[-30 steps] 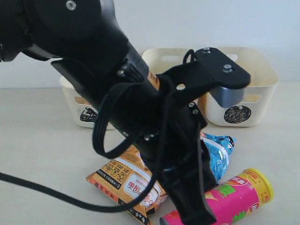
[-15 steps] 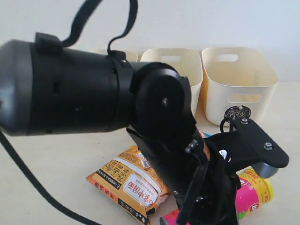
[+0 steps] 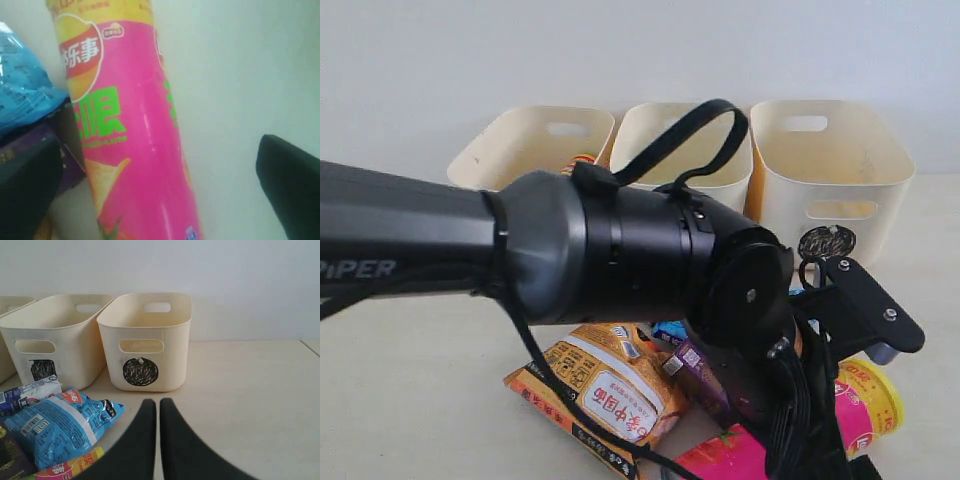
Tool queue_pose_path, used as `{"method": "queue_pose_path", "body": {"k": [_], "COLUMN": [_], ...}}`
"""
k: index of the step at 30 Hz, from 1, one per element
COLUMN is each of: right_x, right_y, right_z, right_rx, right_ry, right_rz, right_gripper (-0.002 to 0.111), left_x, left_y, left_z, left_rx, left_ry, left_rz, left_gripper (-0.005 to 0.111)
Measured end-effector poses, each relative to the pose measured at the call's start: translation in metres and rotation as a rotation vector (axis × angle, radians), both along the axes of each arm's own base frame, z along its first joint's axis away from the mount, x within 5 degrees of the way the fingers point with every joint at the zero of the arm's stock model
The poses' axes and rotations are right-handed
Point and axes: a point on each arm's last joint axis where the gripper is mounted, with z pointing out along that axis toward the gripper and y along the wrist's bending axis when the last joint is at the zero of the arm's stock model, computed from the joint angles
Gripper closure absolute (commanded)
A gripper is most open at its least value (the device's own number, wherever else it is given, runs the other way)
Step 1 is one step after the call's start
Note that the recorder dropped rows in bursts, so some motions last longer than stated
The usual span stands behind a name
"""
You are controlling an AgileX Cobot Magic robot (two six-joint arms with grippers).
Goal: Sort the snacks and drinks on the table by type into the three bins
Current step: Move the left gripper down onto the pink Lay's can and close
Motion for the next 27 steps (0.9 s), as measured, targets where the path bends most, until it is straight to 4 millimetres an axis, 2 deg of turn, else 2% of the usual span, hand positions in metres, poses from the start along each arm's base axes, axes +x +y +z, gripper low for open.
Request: {"method": "queue_pose_path", "body": {"k": [9,15,18,20,24,25,27], "right_x": [0.0,0.0,0.0,0.0,0.0,0.0,0.0], "right_y": [0.0,0.0,0.0,0.0,0.0,0.0,0.0], "right_z": [0.0,0.0,0.0,0.0,0.0,0.0,0.0], "right_rx": [0.0,0.0,0.0,0.0,0.0,0.0,0.0], "right_ry": [0.0,0.0,0.0,0.0,0.0,0.0,0.0], "right_rz": [0.0,0.0,0.0,0.0,0.0,0.0,0.0], "right_gripper": [0.108,0.108,0.108,0.108,0.108,0.108,0.108], "left_x": [0.008,0.011,0.012,0.012,0.013,0.013,0.014], "left_y": [-0.006,-0.009,-0.011,-0.012,-0.012,-0.011,-0.011], "left_z": [-0.035,-0.047,-0.053,-0.054,-0.053,-0.053,-0.053], "left_rx": [0.085,0.086,0.072,0.067,0.069,0.07,0.073], "left_ry": [-0.016,-0.026,-0.034,-0.039,-0.051,-0.053,-0.058], "left_rz": [-0.002,-0.003,-0.002,-0.003,-0.008,-0.01,-0.013], "left_gripper": [0.016,0.017,0.035,0.053,0.096,0.102,0.103]}}
